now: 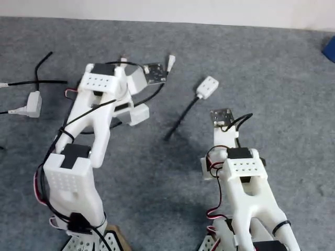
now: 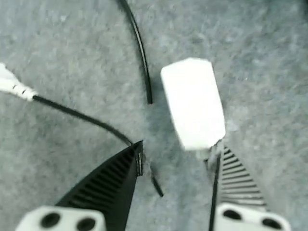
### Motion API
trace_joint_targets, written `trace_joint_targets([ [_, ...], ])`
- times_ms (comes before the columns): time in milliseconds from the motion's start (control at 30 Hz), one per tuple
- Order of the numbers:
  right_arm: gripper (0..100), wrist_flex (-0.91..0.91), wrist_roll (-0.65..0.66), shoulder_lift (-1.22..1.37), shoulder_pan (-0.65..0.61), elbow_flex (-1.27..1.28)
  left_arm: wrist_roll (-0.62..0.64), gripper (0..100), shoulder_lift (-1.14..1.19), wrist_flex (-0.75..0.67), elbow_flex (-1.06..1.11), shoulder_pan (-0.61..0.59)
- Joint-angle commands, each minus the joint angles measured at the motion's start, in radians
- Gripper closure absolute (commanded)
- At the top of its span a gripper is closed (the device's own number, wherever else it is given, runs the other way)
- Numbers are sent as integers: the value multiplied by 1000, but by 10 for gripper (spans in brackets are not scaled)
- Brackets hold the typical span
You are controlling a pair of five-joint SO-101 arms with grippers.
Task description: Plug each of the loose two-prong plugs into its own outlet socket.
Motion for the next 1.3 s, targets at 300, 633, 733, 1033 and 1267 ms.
trace_joint_targets([
  [300, 430, -5, 14, -21, -10, -5, -17, 766, -2, 29, -54, -85],
  [633, 430, -5, 14, -21, -10, -5, 17, 766, -12, 66, -64, 15],
  [733, 430, -5, 14, -21, -10, -5, 74, 766, -1, 46, -74, 67],
  [1033, 430, -5, 14, -21, -10, -5, 77, 766, 202, 141, -303, 70],
  [1267, 430, -8, 43, -21, -10, -5, 123, 902, 229, 221, -441, 108],
])
